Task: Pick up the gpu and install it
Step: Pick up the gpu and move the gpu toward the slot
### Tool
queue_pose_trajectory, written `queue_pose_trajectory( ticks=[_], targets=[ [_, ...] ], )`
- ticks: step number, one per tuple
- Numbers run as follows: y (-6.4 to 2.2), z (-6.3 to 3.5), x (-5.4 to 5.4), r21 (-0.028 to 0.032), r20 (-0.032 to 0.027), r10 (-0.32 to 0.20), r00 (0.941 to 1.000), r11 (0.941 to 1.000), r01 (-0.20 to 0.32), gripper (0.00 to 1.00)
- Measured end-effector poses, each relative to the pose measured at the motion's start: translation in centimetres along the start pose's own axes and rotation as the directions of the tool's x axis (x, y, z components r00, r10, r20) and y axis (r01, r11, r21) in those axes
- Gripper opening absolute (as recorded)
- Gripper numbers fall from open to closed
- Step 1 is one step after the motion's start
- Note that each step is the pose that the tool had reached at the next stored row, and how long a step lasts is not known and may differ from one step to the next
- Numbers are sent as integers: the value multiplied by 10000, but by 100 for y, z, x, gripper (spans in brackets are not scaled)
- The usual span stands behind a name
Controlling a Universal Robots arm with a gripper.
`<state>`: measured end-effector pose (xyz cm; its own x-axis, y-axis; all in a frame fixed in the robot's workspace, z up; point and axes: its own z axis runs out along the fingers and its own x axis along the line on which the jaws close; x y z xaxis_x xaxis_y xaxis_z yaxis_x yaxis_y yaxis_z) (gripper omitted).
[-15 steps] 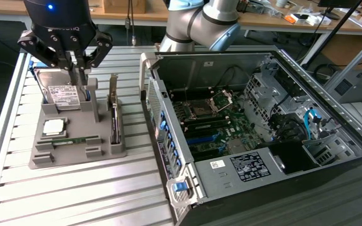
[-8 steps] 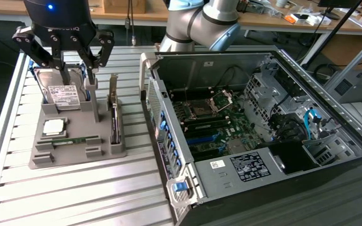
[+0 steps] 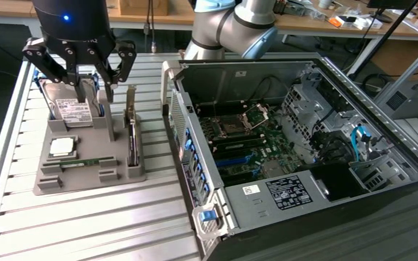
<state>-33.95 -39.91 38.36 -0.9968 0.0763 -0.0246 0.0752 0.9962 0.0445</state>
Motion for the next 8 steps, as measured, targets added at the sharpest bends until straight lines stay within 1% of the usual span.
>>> queue_pose_trajectory(
  ticks=[8],
  targets=[
    [1,36,-32,2,-2,-1,10000,10000,1,48]
  ],
)
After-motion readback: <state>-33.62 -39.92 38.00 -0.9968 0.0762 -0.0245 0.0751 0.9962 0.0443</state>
